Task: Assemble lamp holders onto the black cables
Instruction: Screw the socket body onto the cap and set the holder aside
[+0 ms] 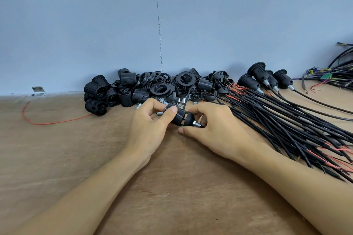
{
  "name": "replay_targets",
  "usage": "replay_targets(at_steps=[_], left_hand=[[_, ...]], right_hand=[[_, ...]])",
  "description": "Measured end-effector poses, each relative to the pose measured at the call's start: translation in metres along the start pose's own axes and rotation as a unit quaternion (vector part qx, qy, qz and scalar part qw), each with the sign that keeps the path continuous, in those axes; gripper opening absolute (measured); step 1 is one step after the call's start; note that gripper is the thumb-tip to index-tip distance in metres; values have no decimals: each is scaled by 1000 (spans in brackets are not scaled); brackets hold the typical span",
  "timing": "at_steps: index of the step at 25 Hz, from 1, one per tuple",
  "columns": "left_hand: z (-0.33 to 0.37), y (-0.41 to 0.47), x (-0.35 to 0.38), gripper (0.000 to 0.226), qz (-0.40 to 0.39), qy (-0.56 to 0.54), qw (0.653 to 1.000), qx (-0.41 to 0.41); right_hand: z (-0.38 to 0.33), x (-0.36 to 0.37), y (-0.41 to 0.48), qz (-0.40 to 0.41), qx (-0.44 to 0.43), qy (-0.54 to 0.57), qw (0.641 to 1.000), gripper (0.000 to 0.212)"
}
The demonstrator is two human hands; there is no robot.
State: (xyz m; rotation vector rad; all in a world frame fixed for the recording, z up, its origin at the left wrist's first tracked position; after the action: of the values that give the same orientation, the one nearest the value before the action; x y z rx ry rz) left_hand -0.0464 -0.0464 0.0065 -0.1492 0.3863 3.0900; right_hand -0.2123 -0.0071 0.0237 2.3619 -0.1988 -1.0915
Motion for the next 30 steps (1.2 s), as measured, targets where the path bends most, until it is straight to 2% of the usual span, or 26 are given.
replay_targets(at_steps=[4, 7, 9, 11, 13, 16, 19, 22, 25, 28, 30], left_hand=[[-3, 3, -2, 25, -4, -9, 1000, -3], [-2, 1, -2, 26, -1, 32, 999, 12], [1, -6, 4, 42, -34, 77, 996, 22], [2, -10, 12, 60, -74, 116, 990, 31], [4, -10, 17, 55, -78, 128, 988, 42], [8, -10, 19, 41, -61, 133, 988, 47], [9, -11, 17, 40, -44, 131, 990, 39], [6, -11, 17, 41, -39, 124, 991, 37], [5, -10, 17, 37, -49, 134, 989, 46], [6, -9, 17, 25, -77, 102, 990, 64], [1, -5, 14, 23, -69, 57, 996, 27]], right_hand=[[-1, -1, 0, -16, -19, 8, 1000, 25], [-2, 2, -1, -19, -16, 0, 1000, 26], [-1, 3, -1, -10, -3, -3, 1000, 25], [0, 2, -2, 0, 0, 2, 1000, 12], [1, 2, -3, 0, 10, 2, 1000, 12], [1, 4, -3, -6, 26, -3, 1000, 37], [-5, 5, -3, -15, -17, -29, 999, 41], [-3, 5, -1, -20, -15, -31, 999, 46], [-5, 5, -2, -21, -22, -33, 999, 46], [-7, 4, -1, -27, -40, -22, 999, 37], [-7, 3, -1, -23, -48, -16, 998, 28]])
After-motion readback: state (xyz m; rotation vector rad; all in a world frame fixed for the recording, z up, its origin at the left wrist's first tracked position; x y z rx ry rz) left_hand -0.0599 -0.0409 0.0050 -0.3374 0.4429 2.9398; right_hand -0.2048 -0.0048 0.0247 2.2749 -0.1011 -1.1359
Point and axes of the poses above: each hand's wrist, its own y-axis towards the middle knuckle, its own x-axis out of the palm, z = x × y, the point moved 4 cm from there along y, towards the middle knuckle, and after that the axes turned 3 degrees about y, right-handed, at the moved point
